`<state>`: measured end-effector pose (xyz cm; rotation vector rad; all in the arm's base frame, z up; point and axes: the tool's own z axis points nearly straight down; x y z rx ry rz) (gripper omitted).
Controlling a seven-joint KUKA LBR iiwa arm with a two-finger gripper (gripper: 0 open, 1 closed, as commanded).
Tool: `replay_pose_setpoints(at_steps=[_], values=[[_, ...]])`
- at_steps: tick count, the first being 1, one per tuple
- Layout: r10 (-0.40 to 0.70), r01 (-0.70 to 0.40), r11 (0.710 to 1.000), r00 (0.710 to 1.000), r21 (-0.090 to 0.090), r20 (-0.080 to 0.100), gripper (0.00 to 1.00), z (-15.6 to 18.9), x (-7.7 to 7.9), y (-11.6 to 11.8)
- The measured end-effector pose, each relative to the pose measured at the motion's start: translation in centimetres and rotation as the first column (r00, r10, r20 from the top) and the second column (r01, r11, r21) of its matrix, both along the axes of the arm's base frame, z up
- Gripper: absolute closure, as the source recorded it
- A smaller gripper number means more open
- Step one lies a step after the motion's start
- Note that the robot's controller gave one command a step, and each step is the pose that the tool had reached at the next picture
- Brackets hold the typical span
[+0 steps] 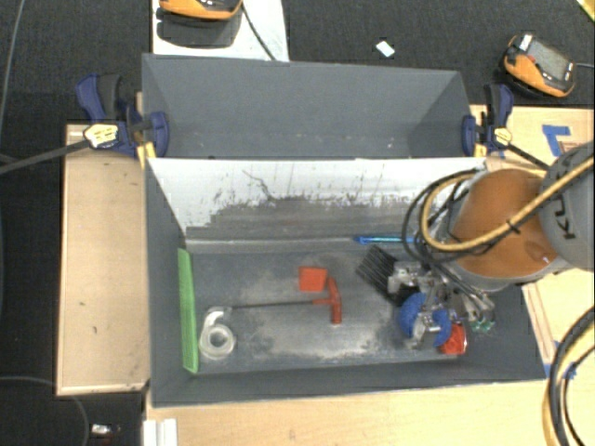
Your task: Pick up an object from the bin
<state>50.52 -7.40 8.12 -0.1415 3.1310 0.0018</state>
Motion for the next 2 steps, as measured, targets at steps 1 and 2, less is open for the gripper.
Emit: replay_pose_setpoints(at_steps=[1, 2], values=[[0.011, -0.011, 1.0, 1.0, -0.003, -0.004, 0.0, 2.0, -2.8, -2.2], [-0.115, 0.115, 0.993, 0.993, 0.002, 0.0, 0.0, -0.4, -2.7, -2.4]])
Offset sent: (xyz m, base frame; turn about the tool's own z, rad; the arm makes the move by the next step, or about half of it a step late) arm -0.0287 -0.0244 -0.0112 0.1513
